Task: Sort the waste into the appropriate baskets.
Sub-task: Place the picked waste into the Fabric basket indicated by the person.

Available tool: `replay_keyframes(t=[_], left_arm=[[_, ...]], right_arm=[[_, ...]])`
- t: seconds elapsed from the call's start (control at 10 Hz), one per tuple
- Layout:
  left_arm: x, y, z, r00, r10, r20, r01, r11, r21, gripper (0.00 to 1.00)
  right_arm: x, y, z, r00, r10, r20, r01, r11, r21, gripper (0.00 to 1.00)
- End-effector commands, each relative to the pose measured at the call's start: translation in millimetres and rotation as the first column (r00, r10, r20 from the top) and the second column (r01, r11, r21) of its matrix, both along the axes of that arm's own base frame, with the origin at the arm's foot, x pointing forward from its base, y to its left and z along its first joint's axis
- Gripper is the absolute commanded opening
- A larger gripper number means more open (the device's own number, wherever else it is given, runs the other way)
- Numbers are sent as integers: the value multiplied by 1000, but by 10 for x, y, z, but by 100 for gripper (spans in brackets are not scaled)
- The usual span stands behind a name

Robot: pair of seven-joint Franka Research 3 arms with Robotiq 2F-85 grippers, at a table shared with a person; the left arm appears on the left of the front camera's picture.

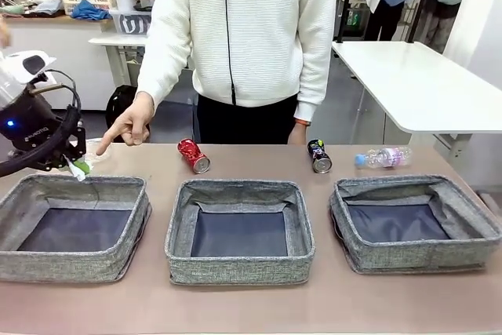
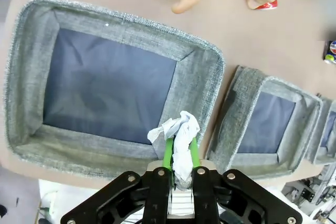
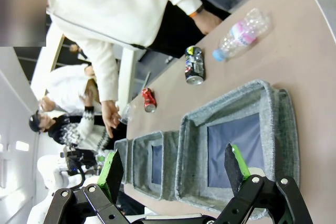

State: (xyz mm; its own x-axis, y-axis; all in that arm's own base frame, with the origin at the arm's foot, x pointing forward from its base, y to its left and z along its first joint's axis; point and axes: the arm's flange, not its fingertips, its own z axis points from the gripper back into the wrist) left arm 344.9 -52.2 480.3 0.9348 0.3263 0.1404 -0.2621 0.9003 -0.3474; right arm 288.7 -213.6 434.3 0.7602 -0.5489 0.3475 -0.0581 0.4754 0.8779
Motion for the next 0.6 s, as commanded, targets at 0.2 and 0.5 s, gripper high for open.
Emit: replay_keyframes(t=[0.2, 0.5], left_arm=[[-86, -115, -72, 1000, 4, -14, -3, 998, 60, 25], [-81, -105, -83, 999, -33, -32, 36, 994, 105, 100]], right_arm=[[24, -3, -8, 999, 0, 37, 0, 1000, 1, 100], [24, -3, -8, 999, 0, 37, 0, 1000, 1, 100]])
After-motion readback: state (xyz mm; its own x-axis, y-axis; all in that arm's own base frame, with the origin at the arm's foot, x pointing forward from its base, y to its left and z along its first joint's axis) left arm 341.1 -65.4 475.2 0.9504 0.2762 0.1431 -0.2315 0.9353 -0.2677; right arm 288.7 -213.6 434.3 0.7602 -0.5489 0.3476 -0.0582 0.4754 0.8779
